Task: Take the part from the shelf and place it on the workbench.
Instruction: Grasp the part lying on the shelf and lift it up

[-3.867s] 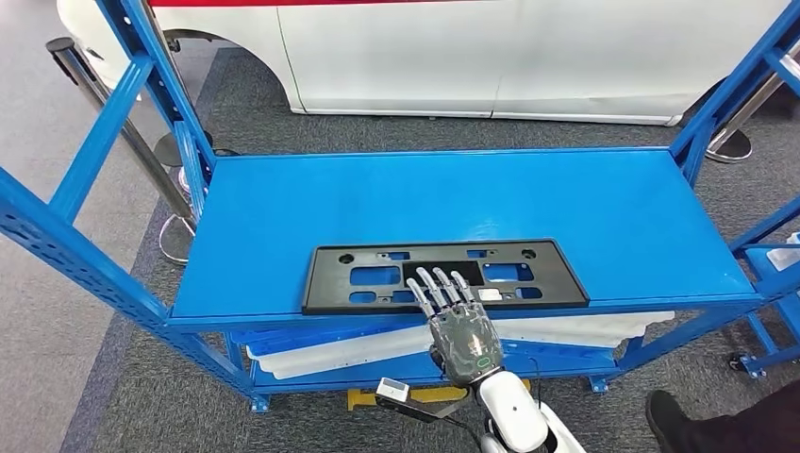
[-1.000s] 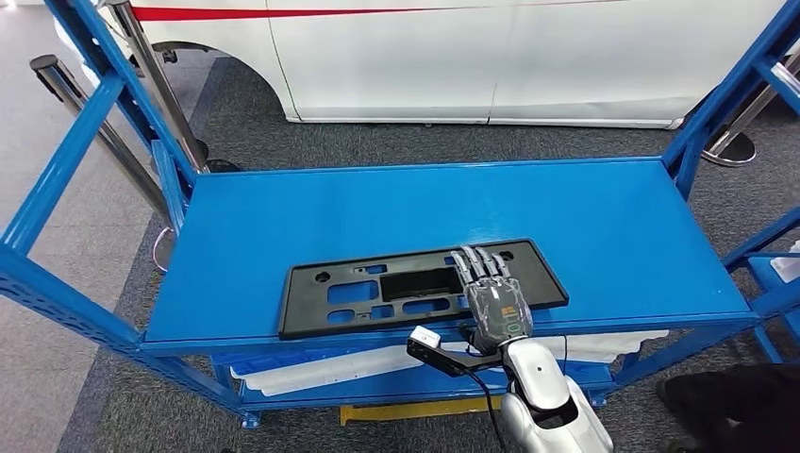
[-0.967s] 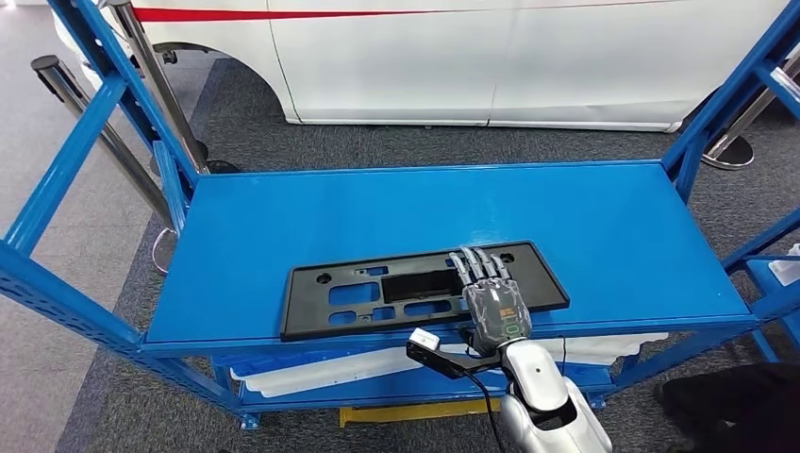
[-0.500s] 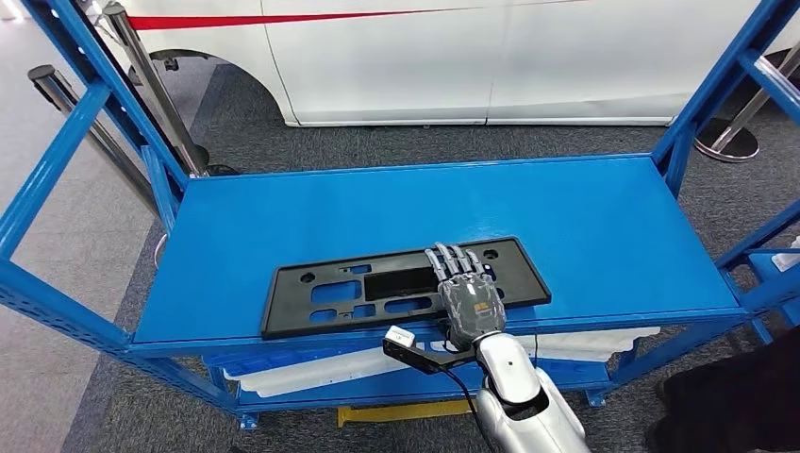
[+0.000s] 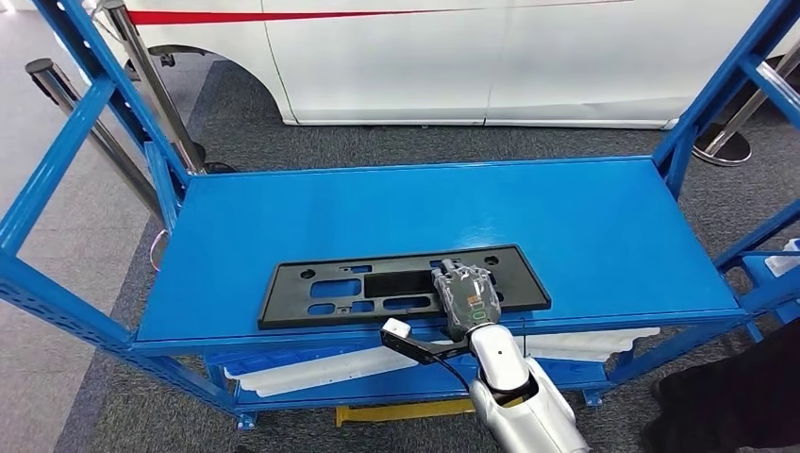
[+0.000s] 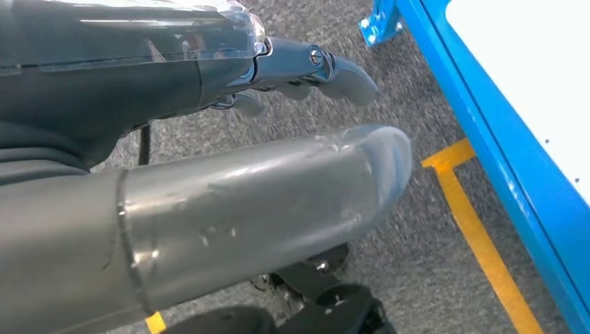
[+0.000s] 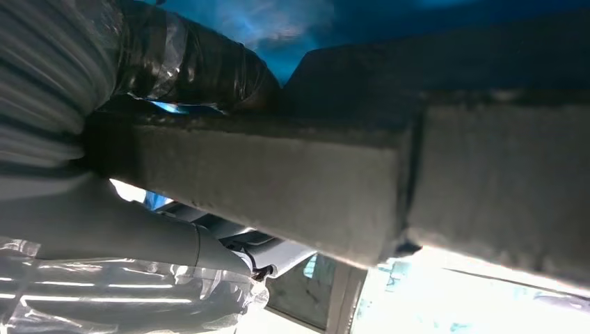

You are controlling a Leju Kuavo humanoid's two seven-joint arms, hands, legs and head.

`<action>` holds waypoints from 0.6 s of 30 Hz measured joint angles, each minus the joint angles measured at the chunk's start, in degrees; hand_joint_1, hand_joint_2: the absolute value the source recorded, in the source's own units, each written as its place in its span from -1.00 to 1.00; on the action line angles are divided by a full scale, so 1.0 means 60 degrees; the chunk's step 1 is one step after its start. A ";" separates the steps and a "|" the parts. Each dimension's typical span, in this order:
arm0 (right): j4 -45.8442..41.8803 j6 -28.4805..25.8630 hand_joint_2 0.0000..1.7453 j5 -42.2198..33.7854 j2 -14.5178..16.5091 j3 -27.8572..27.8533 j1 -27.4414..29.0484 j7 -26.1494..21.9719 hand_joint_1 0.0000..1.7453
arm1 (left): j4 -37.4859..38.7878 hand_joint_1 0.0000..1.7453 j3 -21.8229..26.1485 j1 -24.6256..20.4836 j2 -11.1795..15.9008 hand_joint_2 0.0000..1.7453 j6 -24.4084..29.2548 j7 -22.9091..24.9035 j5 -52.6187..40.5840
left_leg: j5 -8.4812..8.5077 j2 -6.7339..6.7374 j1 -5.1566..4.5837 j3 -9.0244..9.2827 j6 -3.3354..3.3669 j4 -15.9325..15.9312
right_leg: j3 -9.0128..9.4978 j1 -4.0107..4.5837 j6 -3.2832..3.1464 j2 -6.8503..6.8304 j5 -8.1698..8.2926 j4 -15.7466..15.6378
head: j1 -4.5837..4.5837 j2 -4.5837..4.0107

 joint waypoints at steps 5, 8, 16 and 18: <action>0.0201 -0.0039 1.00 0.0015 -0.0010 0.0000 -0.0018 -0.0005 1.00 | -0.0011 -1.00 0.0000 -0.0004 -0.0002 -1.00 0.0000 0.0013 0.0010 | 0.0051 0.0047 0.0024 -0.0026 0.0098 -0.0038 | -0.1122 -0.0130 0.0173 -0.0008 -0.1026 0.2350 | 0.0002 0.0000; 0.0229 -0.0039 1.00 -0.0012 -0.0012 0.0000 -0.0026 -0.0032 1.00 | -0.0023 -1.00 0.0000 -0.0004 -0.0013 -1.00 -0.0007 0.0018 0.0021 | 0.0019 0.0024 0.0045 0.0006 0.0048 -0.0007 | -0.0516 -0.0218 0.0194 -0.0018 -0.0192 0.1113 | 0.0004 0.0000; -0.2062 -0.0878 1.00 -0.4855 0.0141 0.0066 0.0802 -0.2663 1.00 | -0.0028 -1.00 0.0000 0.0140 -0.0022 -1.00 0.0004 -0.0225 0.0657 | -0.0474 -0.0010 0.0098 -0.0239 -0.0401 0.0597 | 0.0115 -0.0154 -0.0228 0.0024 0.0247 -0.0324 | -0.0005 0.0000; -0.3410 -0.1326 1.00 -0.6358 0.0197 0.0251 0.1201 -0.3267 1.00 | -0.0028 -1.00 0.0000 0.0176 -0.0032 -1.00 0.0030 -0.0311 0.0792 | -0.1140 -0.0010 0.0104 -0.0814 -0.0441 0.1827 | 0.0096 -0.0140 -0.0295 0.0000 0.0244 -0.0326 | -0.0006 0.0000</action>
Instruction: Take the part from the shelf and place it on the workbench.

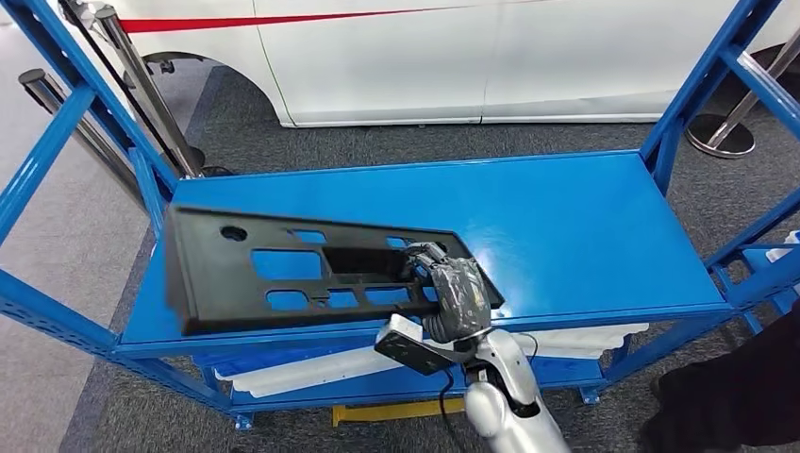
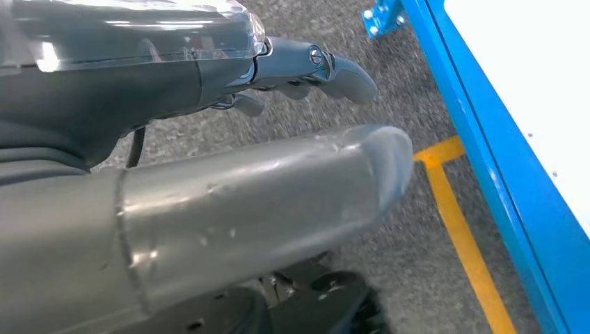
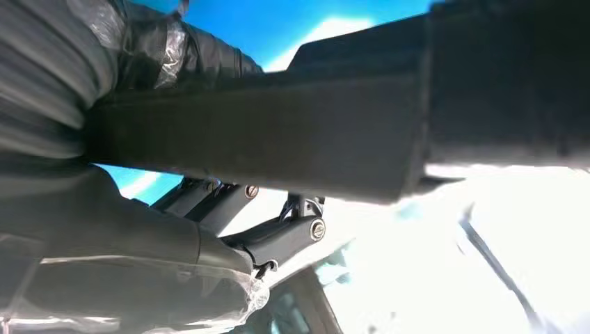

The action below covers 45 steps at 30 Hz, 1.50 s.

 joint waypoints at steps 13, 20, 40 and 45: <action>-0.5113 -0.0097 1.00 -0.3482 -0.0523 0.0316 0.1288 -0.0936 1.00 | 0.0000 -1.00 0.0018 0.0137 -0.0043 -1.00 0.0143 -0.0262 0.0386 | 0.1066 0.0001 -0.0049 0.0837 0.0421 -0.1816 | -0.0161 0.0051 0.0390 0.0012 -0.0360 0.0454 | 0.0001 0.0000; -0.5433 0.0530 1.00 -0.4643 -0.0694 0.0061 0.1979 -0.0733 1.00 | 0.0000 -1.00 0.0049 0.0135 -0.0071 -1.00 0.0174 -0.0291 0.0657 | 0.1066 0.0011 -0.0053 0.0841 0.0484 -0.1813 | -0.0836 -0.0040 0.0507 -0.0003 -0.0747 0.1917 | 0.0003 0.0000; -0.5460 0.1939 1.00 -0.5070 -0.0705 -0.0030 0.2814 -0.1601 1.00 | 0.0023 -1.00 0.0187 0.0102 -0.0067 -1.00 0.0135 0.0030 0.0943 | 0.1032 -0.0028 -0.0220 0.0775 0.0376 -0.1652 | 0.0023 0.0115 0.0147 -0.0013 -0.0103 0.0136 | -0.0004 0.0000; -0.5441 0.2020 1.00 -0.5112 -0.0761 0.0016 0.3047 -0.1903 1.00 | 0.0025 -1.00 0.0188 0.0103 -0.0036 -1.00 0.0024 0.0059 0.1026 | 0.1354 0.0040 -0.0142 0.0654 0.0607 -0.1909 | -0.0351 0.0080 0.0392 -0.0006 -0.0982 0.1078 | 0.0001 0.0000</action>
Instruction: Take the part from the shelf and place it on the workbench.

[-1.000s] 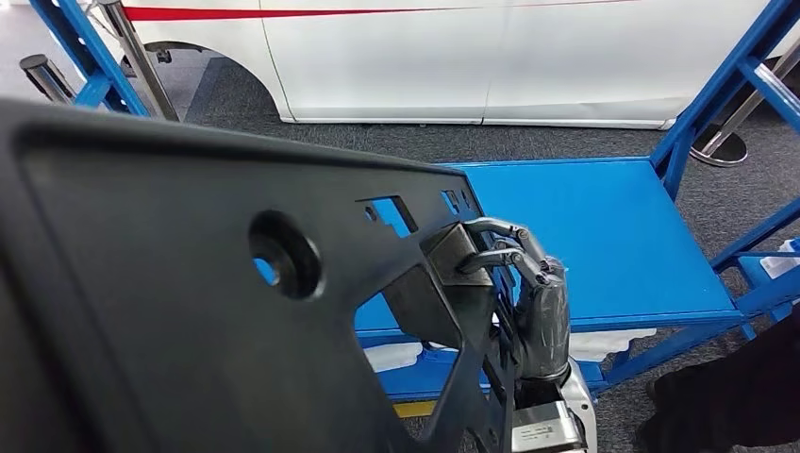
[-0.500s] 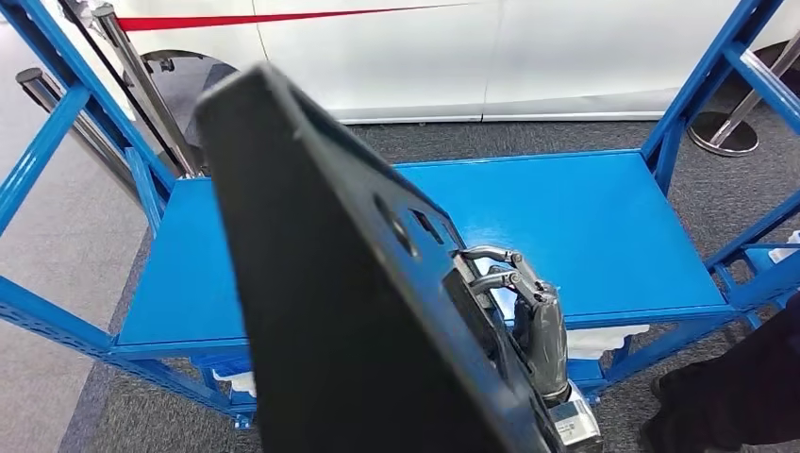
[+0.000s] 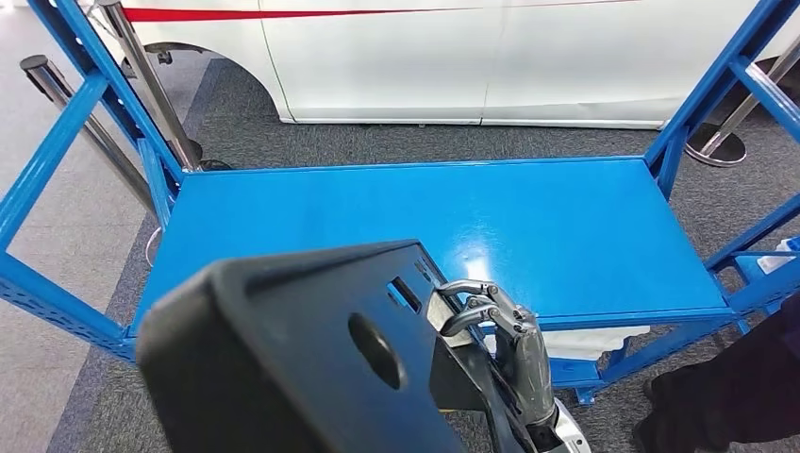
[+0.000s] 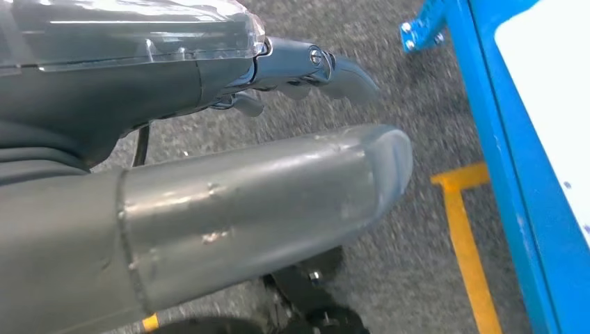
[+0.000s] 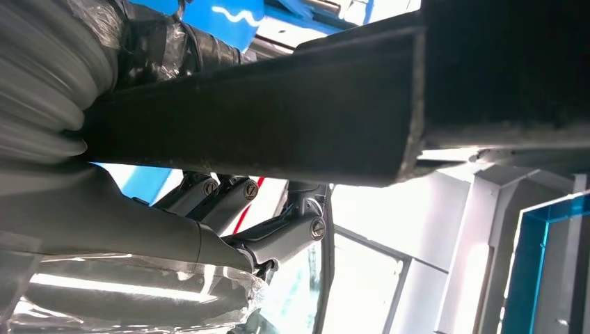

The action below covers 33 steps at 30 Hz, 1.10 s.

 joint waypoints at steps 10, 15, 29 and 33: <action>0.0021 -0.0089 1.00 -0.0183 -0.0148 0.0155 0.0185 -0.0189 1.00 | -0.0003 -1.00 0.0002 0.0019 0.0095 -1.00 -0.0020 -0.0003 0.0105 | 0.0519 0.0003 -0.0033 -0.0701 -0.0256 0.0255 | 0.1332 0.0002 -0.0097 0.0014 0.0094 -0.1047 | -0.0006 0.0000; 0.0019 -0.0210 1.00 -0.0180 -0.0172 0.0246 0.0230 -0.0241 1.00 | -0.0003 -1.00 0.0002 0.0070 0.0164 -1.00 -0.0010 0.0021 0.0133 | -0.0416 -0.0031 0.0017 -0.1051 -0.0539 0.1053 | 0.0899 -0.0073 -0.0445 -0.0044 0.0588 -0.1164 | -0.0011 0.0000; -0.0018 0.0119 1.00 -0.0865 -0.0233 0.0245 0.0378 -0.0414 1.00 | -0.0003 -1.00 -0.0002 0.0014 0.0243 -1.00 -0.0014 0.0084 0.0142 | -0.0763 0.0089 -0.0036 0.0940 -0.0101 -0.0097 | -0.0413 -0.0032 -0.0004 -0.0005 0.1178 -0.0598 | -0.0011 0.0000; -0.0017 0.0315 1.00 -0.1260 -0.0270 0.0147 0.0514 -0.0543 1.00 | -0.0003 -1.00 -0.0002 0.0020 0.0260 -1.00 -0.0017 0.0118 0.0153 | -0.0443 0.0363 -0.0034 0.0468 0.0031 -0.0093 | -0.0952 -0.0100 0.0131 -0.0003 -0.0188 0.1451 | -0.0009 0.0000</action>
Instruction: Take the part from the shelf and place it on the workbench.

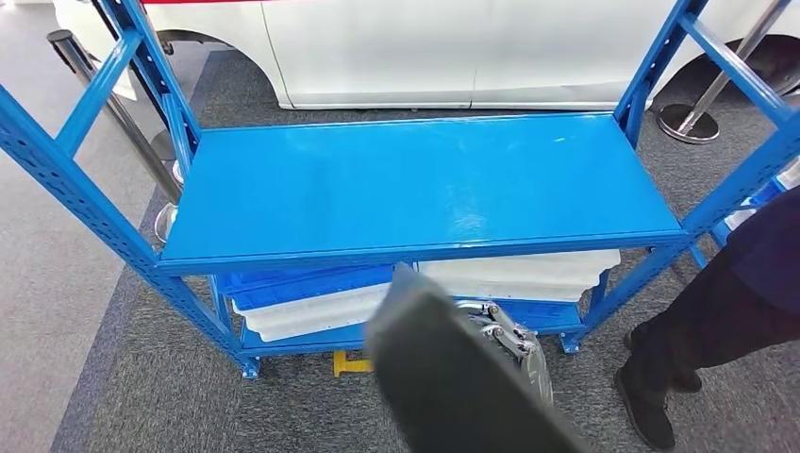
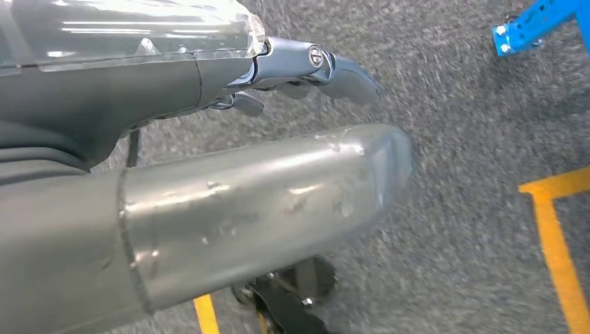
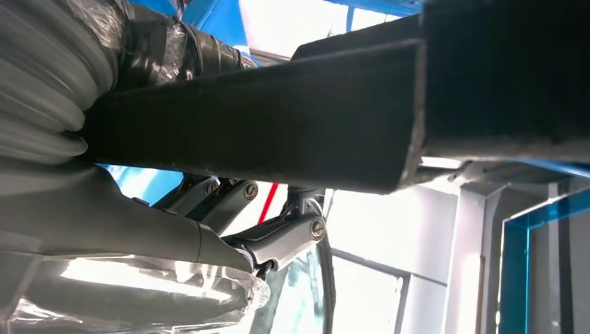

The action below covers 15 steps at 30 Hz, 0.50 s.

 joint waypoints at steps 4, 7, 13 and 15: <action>-0.0005 0.0052 1.00 -0.0226 -0.0002 -0.0112 0.0153 -0.0049 1.00 | 0.0000 -1.00 0.0000 -0.0002 0.0004 -1.00 0.0001 0.0032 0.0007 | 0.0207 0.0344 -0.0011 -0.0329 -0.0083 0.0135 | 0.1089 0.0005 -0.0024 -0.0313 0.0711 -0.0867 | -0.0002 0.0000; -0.0028 0.0043 1.00 -0.0362 0.0005 -0.0232 0.0346 -0.0151 1.00 | 0.0000 -1.00 0.0002 0.0009 -0.0002 -1.00 0.0012 0.0073 0.0009 | 0.0274 0.0594 -0.0059 -0.0394 -0.0210 0.0244 | 0.2076 0.0149 -0.0227 -0.0860 0.0489 -0.2432 | -0.0005 0.0000; -0.0297 -0.0197 1.00 -0.0430 0.0096 -0.0644 0.1156 -0.0533 1.00 | 0.0002 -1.00 0.0129 0.0056 -0.0011 -1.00 0.0055 0.0172 0.0009 | -0.0677 -0.0107 -0.0006 -0.0895 -0.0524 0.1516 | 0.1862 0.0098 -0.0656 -0.0269 0.0711 -0.2664 | -0.0010 0.0000; -0.0381 -0.0253 1.00 -0.0428 0.0113 -0.0755 0.1380 -0.0594 1.00 | 0.0003 -1.00 0.0175 0.0114 -0.0018 -1.00 0.0072 0.0191 0.0009 | -0.1253 -0.0297 0.0000 -0.1319 -0.0532 0.2709 | 0.1735 0.0131 -0.0700 -0.0006 0.0808 -0.2645 | -0.0010 0.0000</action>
